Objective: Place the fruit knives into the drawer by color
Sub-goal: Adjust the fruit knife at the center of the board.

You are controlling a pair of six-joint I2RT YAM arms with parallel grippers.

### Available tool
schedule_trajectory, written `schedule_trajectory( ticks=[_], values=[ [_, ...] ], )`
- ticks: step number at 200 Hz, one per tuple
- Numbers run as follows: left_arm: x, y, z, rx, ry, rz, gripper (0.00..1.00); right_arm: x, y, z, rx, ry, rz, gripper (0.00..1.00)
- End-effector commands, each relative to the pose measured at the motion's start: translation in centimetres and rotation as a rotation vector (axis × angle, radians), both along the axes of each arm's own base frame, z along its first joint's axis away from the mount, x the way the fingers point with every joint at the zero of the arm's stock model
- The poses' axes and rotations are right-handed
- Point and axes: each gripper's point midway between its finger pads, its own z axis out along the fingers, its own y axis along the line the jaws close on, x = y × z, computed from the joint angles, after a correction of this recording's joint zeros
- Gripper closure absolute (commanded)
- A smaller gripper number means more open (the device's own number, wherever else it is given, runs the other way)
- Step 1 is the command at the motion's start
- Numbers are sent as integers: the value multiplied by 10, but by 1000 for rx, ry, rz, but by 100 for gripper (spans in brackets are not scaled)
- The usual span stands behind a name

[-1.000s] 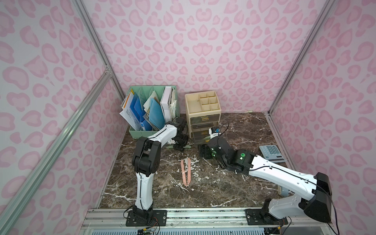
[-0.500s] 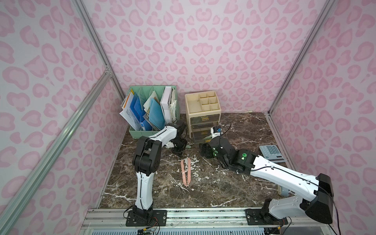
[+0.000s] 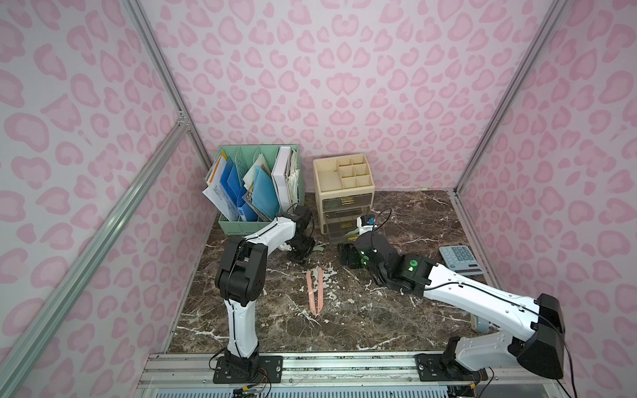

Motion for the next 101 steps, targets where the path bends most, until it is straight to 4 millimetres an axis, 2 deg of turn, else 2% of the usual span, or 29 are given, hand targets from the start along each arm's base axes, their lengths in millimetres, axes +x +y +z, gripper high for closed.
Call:
schedule_trajectory(
  ticks=[1, 101],
  values=[
    [7, 6, 3, 26, -66, -35, 41, 0, 3, 1, 15, 2, -3, 13],
    [24, 11, 8, 83, -151, -172, 43, 0, 4, -5, 5, 16, -10, 13]
  ],
)
